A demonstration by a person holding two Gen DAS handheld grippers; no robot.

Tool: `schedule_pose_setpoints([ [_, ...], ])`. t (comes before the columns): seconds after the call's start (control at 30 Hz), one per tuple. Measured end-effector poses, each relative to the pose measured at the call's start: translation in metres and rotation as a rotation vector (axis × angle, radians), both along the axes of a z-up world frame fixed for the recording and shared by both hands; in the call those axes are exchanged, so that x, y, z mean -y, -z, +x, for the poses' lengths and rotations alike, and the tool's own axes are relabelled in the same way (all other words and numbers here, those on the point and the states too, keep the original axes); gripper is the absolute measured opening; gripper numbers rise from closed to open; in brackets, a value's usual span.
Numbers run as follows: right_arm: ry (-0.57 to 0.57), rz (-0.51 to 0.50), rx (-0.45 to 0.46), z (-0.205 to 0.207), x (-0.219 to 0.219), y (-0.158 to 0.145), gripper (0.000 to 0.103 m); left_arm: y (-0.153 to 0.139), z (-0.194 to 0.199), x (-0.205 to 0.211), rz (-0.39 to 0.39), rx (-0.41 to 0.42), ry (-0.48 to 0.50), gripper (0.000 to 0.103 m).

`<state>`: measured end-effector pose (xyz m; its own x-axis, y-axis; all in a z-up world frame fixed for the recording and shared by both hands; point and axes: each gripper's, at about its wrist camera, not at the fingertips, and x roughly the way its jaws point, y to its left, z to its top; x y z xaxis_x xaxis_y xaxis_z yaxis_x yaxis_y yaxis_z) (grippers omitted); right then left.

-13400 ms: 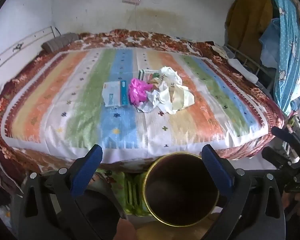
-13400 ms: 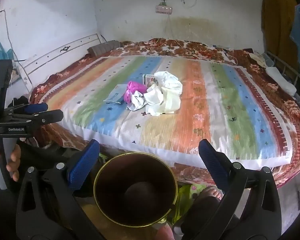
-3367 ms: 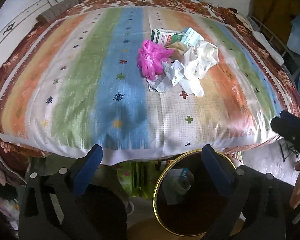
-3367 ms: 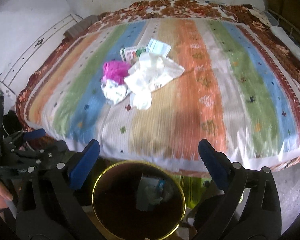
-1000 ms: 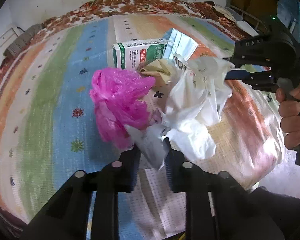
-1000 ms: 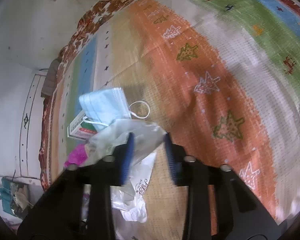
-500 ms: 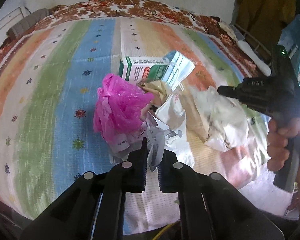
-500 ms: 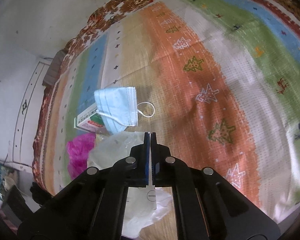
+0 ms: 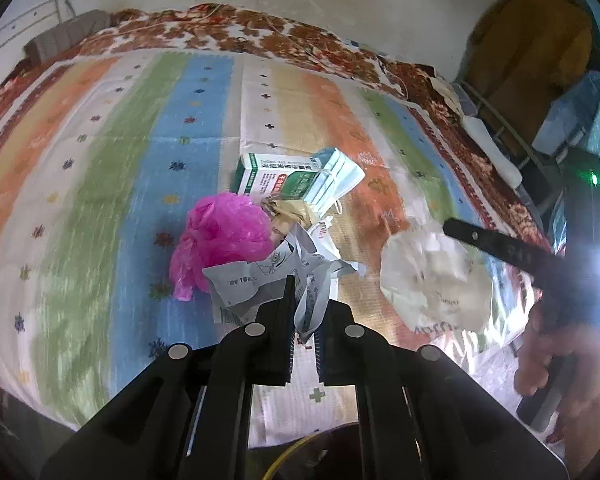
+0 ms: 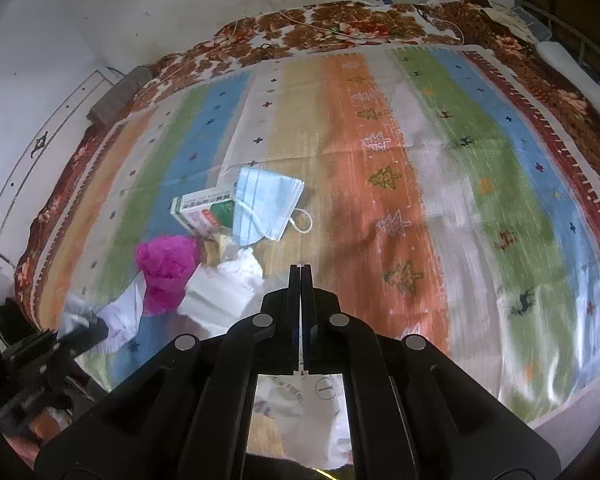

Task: Collect trash
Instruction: 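Carry both items down over the bin and open both tools to release them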

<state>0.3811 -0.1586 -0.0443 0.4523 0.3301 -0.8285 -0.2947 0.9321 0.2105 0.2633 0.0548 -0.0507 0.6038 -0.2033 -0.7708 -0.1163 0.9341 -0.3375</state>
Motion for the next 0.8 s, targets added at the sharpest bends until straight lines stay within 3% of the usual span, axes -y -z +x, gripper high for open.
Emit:
schedule_pose_setpoints([
  [0.4, -0.088, -0.017, 0.066, -0.055, -0.01, -0.027, 0.0, -0.013, -0.019, -0.002, -0.046, -0.044, -0.012, 0.007],
  [0.8, -0.163, -0.013, 0.091, -0.107, -0.01, -0.043, 0.0, -0.033, -0.043, 0.018, -0.106, -0.035, -0.006, 0.007],
])
